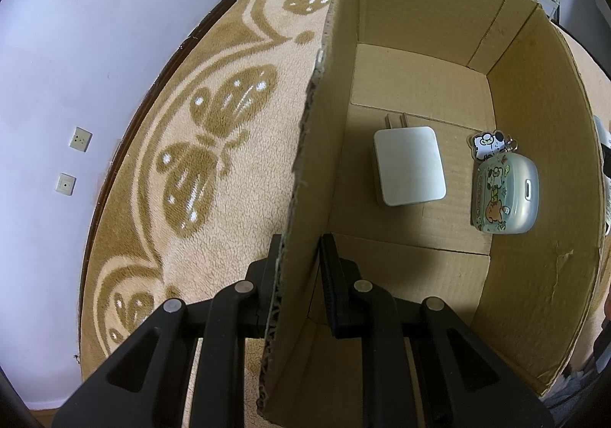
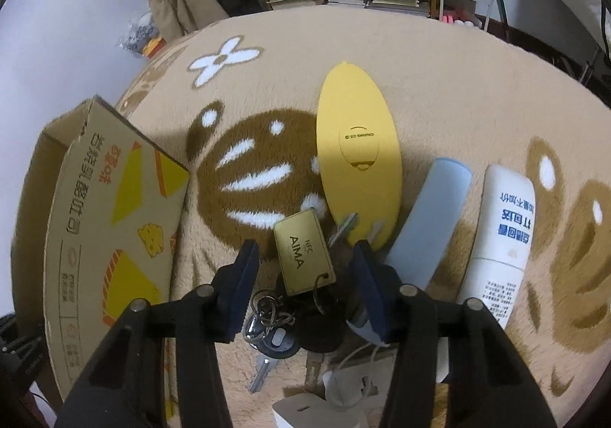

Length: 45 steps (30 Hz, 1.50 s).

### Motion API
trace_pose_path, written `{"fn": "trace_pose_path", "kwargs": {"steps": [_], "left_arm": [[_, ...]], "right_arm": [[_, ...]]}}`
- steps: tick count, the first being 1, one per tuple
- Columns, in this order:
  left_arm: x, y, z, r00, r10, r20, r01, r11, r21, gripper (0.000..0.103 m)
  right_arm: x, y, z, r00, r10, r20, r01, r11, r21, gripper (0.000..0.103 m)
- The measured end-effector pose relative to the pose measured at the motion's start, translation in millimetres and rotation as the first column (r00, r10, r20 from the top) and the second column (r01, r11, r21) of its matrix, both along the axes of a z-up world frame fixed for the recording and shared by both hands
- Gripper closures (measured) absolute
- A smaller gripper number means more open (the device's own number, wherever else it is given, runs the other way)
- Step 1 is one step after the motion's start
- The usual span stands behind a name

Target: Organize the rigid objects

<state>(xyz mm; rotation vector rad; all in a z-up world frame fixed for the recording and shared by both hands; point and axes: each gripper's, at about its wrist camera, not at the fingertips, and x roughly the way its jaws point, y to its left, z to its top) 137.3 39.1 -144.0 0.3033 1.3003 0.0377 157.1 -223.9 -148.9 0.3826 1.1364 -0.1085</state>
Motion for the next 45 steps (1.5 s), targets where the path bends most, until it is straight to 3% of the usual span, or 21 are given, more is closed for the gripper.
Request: {"fn": "trace_pose_path", "kwargs": {"steps": [10, 19, 22, 24, 38, 39, 40, 45], "left_arm": [[0, -1, 1, 1.000, -0.002, 0.000, 0.002, 1.000, 0.002, 0.086], [1, 0, 1, 1.000, -0.001, -0.001, 0.001, 1.000, 0.000, 0.086], [1, 0, 1, 1.000, -0.001, -0.001, 0.001, 1.000, 0.001, 0.086], [1, 0, 1, 1.000, 0.000, -0.001, 0.000, 1.000, 0.000, 0.086], [0, 0, 1, 1.000, -0.001, -0.002, 0.001, 1.000, -0.002, 0.086], [0, 1, 1, 1.000, -0.001, -0.002, 0.001, 1.000, -0.002, 0.086], [0, 1, 1, 1.000, 0.001, -0.003, -0.001, 1.000, -0.006, 0.086], [0, 2, 1, 1.000, 0.002, -0.005, -0.002, 1.000, -0.006, 0.086]], "right_arm": [[4, 13, -5, 0.998, 0.059, -0.030, -0.058, 0.998, 0.016, 0.050], [4, 30, -13, 0.996, 0.086, -0.031, -0.088, 0.992, -0.094, 0.056], [5, 37, -12, 0.996, 0.090, -0.016, -0.091, 0.985, -0.149, 0.069], [4, 37, -8, 0.997, 0.077, -0.006, -0.077, 0.987, -0.144, 0.074], [-3, 18, 26, 0.995, 0.019, 0.096, -0.012, 0.998, -0.067, 0.075], [-3, 17, 29, 0.994, 0.019, 0.109, -0.012, 0.998, -0.063, 0.077], [-3, 17, 31, 0.993, 0.019, 0.118, -0.012, 0.998, -0.059, 0.093], [-4, 19, 34, 0.990, 0.033, 0.139, -0.029, 0.999, -0.032, 0.096]]}}
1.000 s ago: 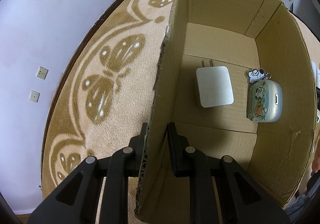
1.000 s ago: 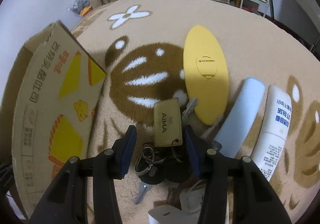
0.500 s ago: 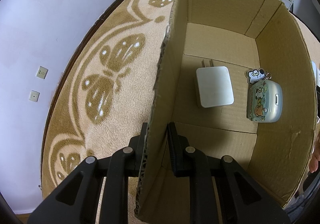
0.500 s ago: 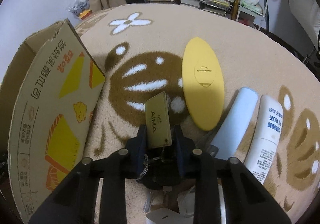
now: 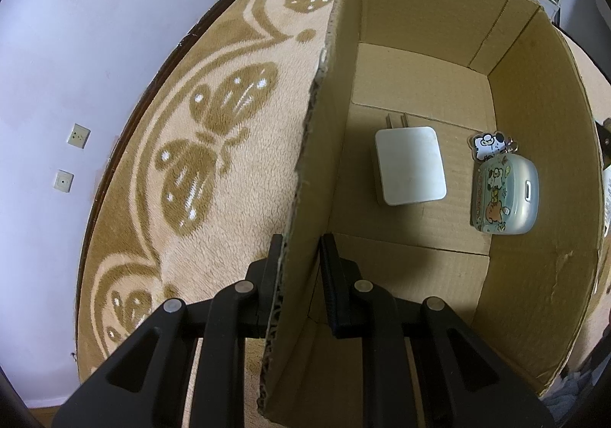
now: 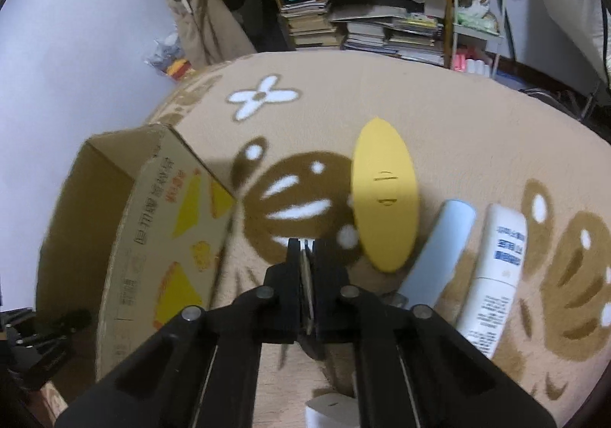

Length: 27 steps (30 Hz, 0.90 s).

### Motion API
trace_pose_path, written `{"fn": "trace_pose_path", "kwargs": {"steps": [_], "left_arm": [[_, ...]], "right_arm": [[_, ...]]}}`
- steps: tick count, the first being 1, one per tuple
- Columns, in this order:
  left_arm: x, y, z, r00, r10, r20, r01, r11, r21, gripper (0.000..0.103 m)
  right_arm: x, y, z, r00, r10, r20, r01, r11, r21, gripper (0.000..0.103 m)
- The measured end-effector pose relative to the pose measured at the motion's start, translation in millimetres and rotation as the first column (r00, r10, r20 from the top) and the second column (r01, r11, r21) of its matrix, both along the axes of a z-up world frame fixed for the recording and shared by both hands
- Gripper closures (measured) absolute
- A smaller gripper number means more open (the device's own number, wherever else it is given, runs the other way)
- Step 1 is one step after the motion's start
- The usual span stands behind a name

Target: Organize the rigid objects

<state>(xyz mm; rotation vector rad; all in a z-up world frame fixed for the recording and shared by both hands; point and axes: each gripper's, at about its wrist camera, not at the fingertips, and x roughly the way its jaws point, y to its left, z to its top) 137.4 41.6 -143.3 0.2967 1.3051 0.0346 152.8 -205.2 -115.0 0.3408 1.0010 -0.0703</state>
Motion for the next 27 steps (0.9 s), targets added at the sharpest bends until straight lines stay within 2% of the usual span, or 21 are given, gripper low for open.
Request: {"fn": "trace_pose_path", "kwargs": {"steps": [5, 9, 11, 21, 27], "left_arm": [[1, 0, -1, 1.000, 0.001, -0.001, -0.001, 1.000, -0.001, 0.086], [2, 1, -1, 1.000, 0.001, -0.002, -0.001, 1.000, 0.001, 0.085], [2, 1, -1, 1.000, 0.001, -0.002, -0.001, 1.000, 0.002, 0.085], [2, 1, -1, 1.000, 0.000, -0.002, 0.000, 1.000, 0.002, 0.085], [2, 1, -1, 1.000, 0.003, -0.003, -0.003, 1.000, -0.002, 0.085]], "right_arm": [[-1, -1, -2, 1.000, 0.000, 0.001, 0.000, 1.000, 0.010, 0.096], [-1, -4, 4, 1.000, -0.002, -0.006, 0.002, 1.000, -0.031, 0.096], [-3, -8, 4, 1.000, -0.023, -0.008, 0.023, 1.000, -0.007, 0.096], [-9, -2, 29, 0.998, -0.016, 0.066, 0.015, 1.000, 0.022, 0.096], [-16, 3, 50, 0.989, -0.017, 0.147, 0.012, 0.999, 0.031, 0.096]]}}
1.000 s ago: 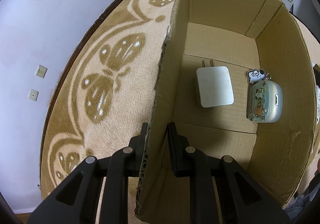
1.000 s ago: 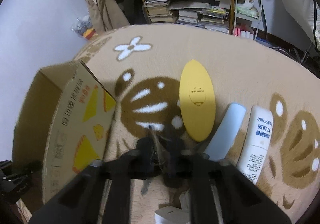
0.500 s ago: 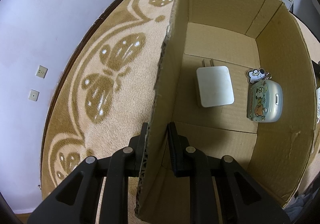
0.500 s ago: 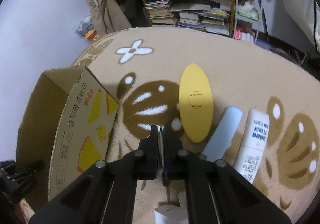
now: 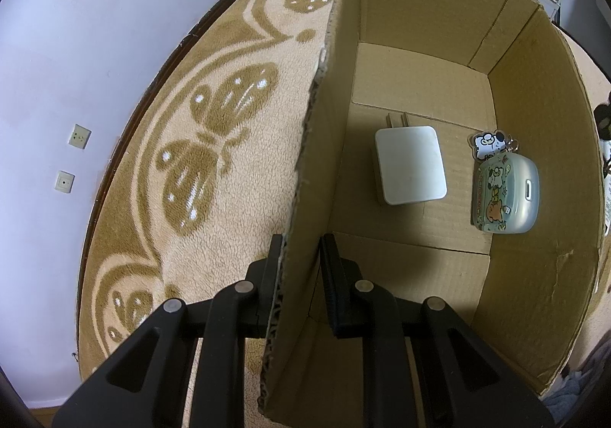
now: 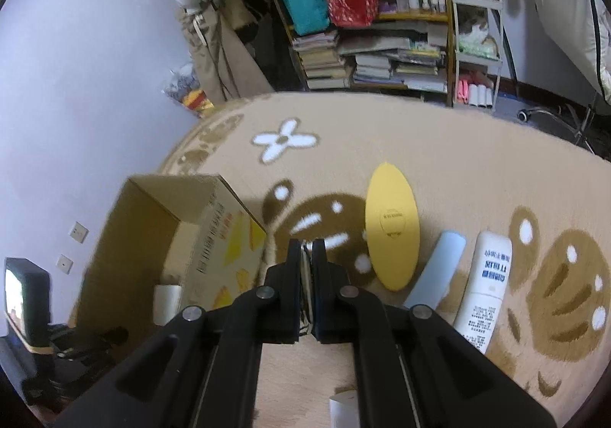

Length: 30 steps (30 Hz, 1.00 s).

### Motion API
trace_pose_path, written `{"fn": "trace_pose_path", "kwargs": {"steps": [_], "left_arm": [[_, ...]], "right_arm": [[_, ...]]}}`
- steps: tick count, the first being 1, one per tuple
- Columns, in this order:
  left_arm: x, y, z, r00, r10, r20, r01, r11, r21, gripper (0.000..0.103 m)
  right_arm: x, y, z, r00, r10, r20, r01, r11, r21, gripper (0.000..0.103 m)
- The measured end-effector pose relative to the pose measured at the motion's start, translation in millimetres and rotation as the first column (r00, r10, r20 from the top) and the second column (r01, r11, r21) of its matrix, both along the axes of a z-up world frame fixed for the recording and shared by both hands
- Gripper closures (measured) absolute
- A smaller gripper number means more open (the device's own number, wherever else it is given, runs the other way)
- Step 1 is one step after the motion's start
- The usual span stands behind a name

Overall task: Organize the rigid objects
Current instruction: 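Carry the keys into the box and open the right gripper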

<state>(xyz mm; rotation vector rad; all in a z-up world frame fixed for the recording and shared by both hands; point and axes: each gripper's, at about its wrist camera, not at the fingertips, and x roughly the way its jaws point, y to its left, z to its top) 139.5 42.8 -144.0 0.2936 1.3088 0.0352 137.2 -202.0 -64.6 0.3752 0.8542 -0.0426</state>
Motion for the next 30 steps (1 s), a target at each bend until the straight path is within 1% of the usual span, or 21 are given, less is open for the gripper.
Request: {"fn": "trace_pose_path", "kwargs": {"steps": [2, 7, 9, 12, 18, 23, 30], "left_arm": [[0, 0, 0, 1.000, 0.000, 0.000, 0.000, 1.000, 0.000, 0.085], [0, 0, 0, 1.000, 0.000, 0.000, 0.000, 1.000, 0.000, 0.085], [0, 0, 0, 1.000, 0.001, -0.001, -0.001, 1.000, 0.000, 0.085], [0, 0, 0, 1.000, 0.000, 0.000, 0.000, 1.000, 0.001, 0.085], [-1, 1, 1, 1.000, 0.001, 0.000, -0.001, 1.000, 0.001, 0.085], [-1, 1, 1, 1.000, 0.002, -0.001, -0.002, 1.000, 0.001, 0.085], [0, 2, 2, 1.000, 0.004, -0.003, -0.004, 1.000, -0.005, 0.085]], "right_arm": [[-3, 2, 8, 1.000, -0.002, 0.031, 0.002, 1.000, 0.001, 0.096], [-12, 11, 38, 0.990, 0.018, 0.140, -0.020, 1.000, 0.011, 0.098], [-18, 18, 51, 0.981, 0.034, 0.189, -0.036, 0.999, 0.009, 0.098], [-24, 26, 65, 0.969, 0.046, 0.241, -0.050, 0.999, 0.008, 0.098], [-35, 43, 87, 0.936, 0.098, 0.337, -0.124, 0.991, 0.057, 0.098], [-40, 62, 94, 0.918, 0.155, 0.365, -0.184, 0.982, 0.046, 0.098], [-43, 80, 92, 0.905, 0.211, 0.370, -0.248, 0.967, 0.056, 0.098]]}}
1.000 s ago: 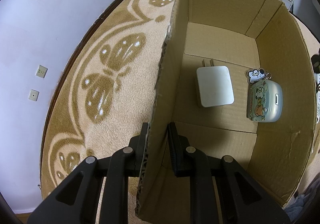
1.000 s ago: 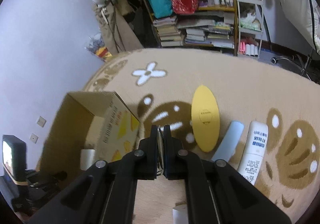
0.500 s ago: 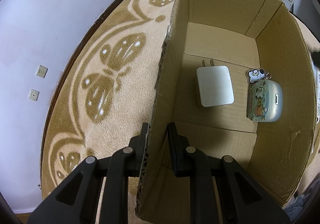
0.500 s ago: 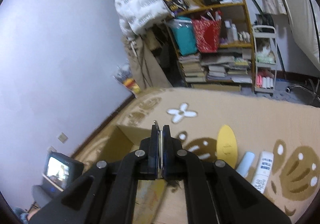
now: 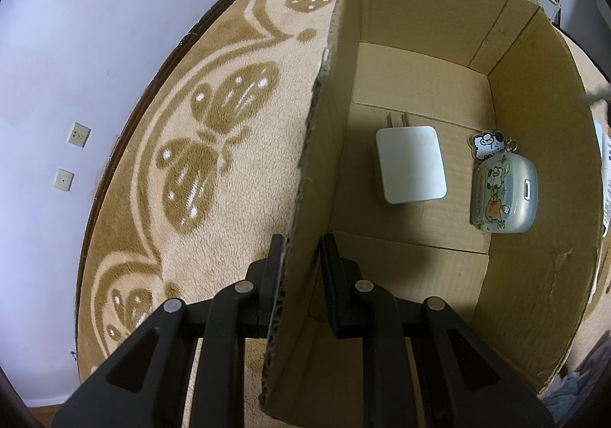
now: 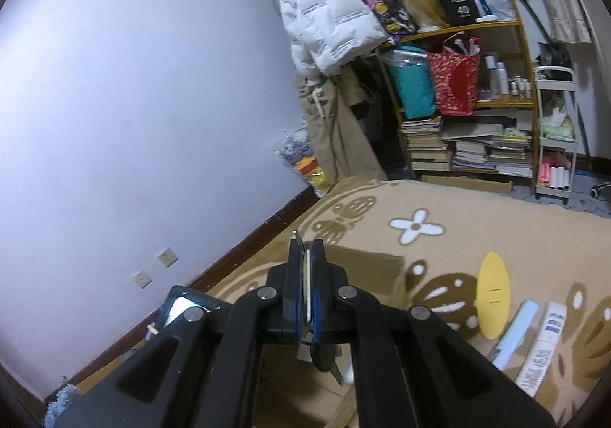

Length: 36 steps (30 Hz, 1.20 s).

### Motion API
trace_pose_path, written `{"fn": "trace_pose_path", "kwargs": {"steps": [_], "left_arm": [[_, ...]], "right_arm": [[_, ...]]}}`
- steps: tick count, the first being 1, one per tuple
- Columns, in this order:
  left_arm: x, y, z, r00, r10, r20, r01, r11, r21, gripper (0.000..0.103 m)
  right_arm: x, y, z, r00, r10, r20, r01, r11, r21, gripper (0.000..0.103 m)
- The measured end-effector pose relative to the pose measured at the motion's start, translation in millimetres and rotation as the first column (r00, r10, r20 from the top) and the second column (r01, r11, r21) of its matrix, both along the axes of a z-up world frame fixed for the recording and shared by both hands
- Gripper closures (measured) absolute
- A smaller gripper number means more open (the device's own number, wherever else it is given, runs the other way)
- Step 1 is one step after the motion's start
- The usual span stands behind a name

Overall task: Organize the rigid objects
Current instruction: 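Carry the keys into the box and open the right gripper, then move the right gripper to the yellow oval case and grasp it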

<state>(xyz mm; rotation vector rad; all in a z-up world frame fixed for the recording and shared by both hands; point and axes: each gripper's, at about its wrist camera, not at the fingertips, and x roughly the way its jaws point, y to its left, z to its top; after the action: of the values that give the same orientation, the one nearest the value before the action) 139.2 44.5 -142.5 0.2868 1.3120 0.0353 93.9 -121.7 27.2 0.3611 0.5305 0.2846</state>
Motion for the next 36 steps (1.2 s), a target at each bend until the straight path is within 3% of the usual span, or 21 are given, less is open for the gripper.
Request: {"fn": "trace_pose_path", "kwargs": {"steps": [9, 15, 24, 26, 30, 31, 33, 34, 35, 36], "left_arm": [[0, 0, 0, 1.000, 0.001, 0.000, -0.001, 1.000, -0.002, 0.085], [1, 0, 0, 1.000, 0.003, -0.001, -0.003, 1.000, -0.007, 0.085], [1, 0, 1, 1.000, 0.002, 0.000, -0.002, 1.000, -0.010, 0.085], [0, 0, 1, 1.000, 0.002, 0.000, -0.002, 1.000, -0.012, 0.086], [-1, 1, 1, 1.000, 0.003, 0.000, -0.003, 1.000, -0.013, 0.085], [-1, 0, 2, 1.000, 0.003, 0.001, -0.003, 1.000, -0.015, 0.086], [-1, 0, 2, 1.000, 0.003, 0.001, -0.003, 1.000, -0.016, 0.086], [-1, 1, 2, 1.000, 0.003, 0.000, -0.003, 1.000, -0.014, 0.086], [-1, 1, 2, 1.000, 0.004, 0.000, -0.004, 1.000, -0.015, 0.085], [-1, 1, 1, 1.000, 0.004, 0.000, -0.004, 1.000, -0.016, 0.085]], "right_arm": [[24, 4, -53, 0.986, 0.016, -0.169, -0.015, 1.000, 0.007, 0.098], [38, 8, -88, 0.950, -0.007, -0.313, -0.014, 0.998, -0.067, 0.097], [39, 6, -92, 0.940, -0.039, -0.338, -0.002, 0.993, -0.118, 0.097], [39, 4, -91, 0.939, -0.047, -0.342, 0.006, 0.993, -0.120, 0.091], [38, 2, -86, 0.941, -0.050, -0.334, 0.007, 0.992, -0.129, 0.088], [38, 1, -85, 0.941, -0.051, -0.333, 0.008, 0.991, -0.130, 0.085], [37, -2, -83, 0.939, -0.088, -0.333, 0.036, 0.987, -0.158, 0.056], [35, -5, -81, 0.939, -0.103, -0.328, 0.050, 0.985, -0.165, 0.031], [34, -8, -80, 0.942, -0.116, -0.316, 0.065, 0.984, -0.166, 0.021], [32, -12, -77, 0.945, -0.129, -0.301, 0.082, 0.983, -0.161, 0.021]]}}
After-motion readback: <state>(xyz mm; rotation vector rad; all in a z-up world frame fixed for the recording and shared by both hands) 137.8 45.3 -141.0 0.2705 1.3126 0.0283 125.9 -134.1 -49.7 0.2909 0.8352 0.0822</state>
